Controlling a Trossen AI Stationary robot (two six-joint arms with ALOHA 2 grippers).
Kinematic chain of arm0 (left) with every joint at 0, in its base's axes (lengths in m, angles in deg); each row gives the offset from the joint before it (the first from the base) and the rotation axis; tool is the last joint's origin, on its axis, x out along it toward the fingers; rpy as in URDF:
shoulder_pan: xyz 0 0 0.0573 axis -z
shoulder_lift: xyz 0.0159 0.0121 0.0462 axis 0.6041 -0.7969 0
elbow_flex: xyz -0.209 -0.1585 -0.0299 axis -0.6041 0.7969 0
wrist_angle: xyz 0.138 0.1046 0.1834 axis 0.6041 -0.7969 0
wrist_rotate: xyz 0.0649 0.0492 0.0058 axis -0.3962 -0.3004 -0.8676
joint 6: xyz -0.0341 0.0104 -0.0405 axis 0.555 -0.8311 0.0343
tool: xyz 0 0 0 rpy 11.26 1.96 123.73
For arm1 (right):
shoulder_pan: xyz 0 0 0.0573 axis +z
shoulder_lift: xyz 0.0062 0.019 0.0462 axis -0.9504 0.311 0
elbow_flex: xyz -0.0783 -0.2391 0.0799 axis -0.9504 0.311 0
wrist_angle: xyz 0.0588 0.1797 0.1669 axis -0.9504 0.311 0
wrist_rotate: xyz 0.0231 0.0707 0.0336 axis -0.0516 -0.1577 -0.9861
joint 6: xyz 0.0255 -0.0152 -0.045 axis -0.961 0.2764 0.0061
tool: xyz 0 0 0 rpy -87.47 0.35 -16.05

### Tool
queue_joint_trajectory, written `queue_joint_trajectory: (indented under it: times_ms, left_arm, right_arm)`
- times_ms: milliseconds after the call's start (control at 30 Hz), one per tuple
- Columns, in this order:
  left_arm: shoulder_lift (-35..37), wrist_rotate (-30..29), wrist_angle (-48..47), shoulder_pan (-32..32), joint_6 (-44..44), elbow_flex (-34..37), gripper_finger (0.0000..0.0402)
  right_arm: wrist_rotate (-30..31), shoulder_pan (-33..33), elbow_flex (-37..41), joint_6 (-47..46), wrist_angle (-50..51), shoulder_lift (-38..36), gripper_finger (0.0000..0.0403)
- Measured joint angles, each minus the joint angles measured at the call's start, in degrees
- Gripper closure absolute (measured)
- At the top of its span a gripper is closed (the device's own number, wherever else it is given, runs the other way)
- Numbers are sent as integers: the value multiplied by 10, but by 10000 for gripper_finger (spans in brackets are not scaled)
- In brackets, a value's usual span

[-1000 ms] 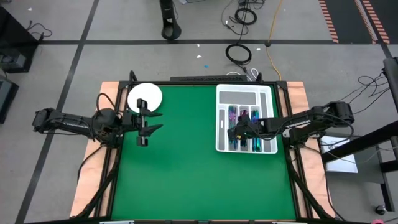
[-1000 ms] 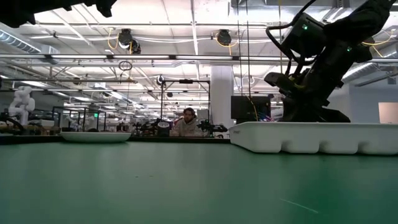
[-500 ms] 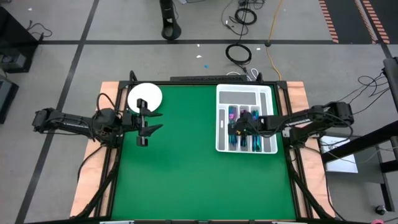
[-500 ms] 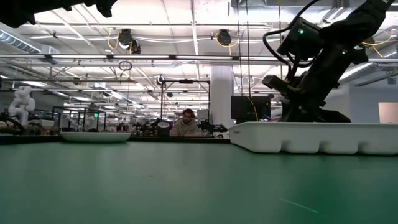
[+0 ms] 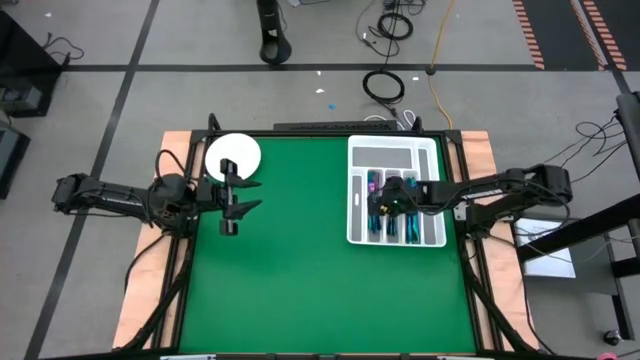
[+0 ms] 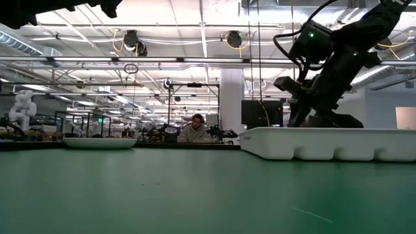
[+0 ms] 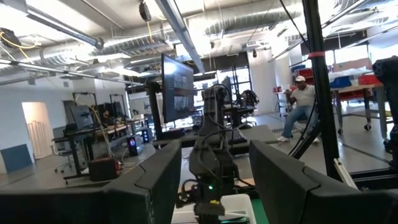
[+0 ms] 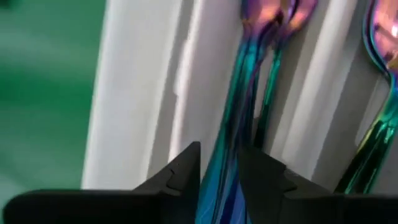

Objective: Sort silverware
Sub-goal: Put the blue fork into the white cutlery tray, then return to Home Position

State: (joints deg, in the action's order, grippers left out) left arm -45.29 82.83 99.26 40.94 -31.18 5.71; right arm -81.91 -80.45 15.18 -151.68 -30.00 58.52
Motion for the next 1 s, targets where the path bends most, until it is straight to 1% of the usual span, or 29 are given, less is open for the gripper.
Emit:
queue_joint_trajectory:
  times_ms: [167,333,433,533,667,733,800,933,1000]
  left_arm:
    - [-1,28,-1,1,14,0,210]
    - [15,40,-1,14,36,0,210]
    - [34,41,-12,34,48,0,210]
    - [53,36,-50,52,61,0,210]
    - [49,-8,-101,75,126,0,210]
    - [36,-40,-105,89,159,6,210]
    - [21,-73,-108,105,178,13,210]
    - [-10,-153,-105,139,184,15,210]
    - [-20,-176,-103,154,180,16,210]
  right_arm:
    - [-1,0,0,29,-1,-53,292]
    - [4,0,0,71,10,-130,293]
    - [24,11,0,110,13,-171,295]
    - [48,28,0,150,11,-204,295]
    - [77,54,0,212,-3,-227,296]
    - [90,68,0,255,-33,-230,296]
    - [92,85,0,315,-84,-227,296]
    - [86,137,0,449,-207,-217,296]
    - [74,166,0,515,-246,-216,296]
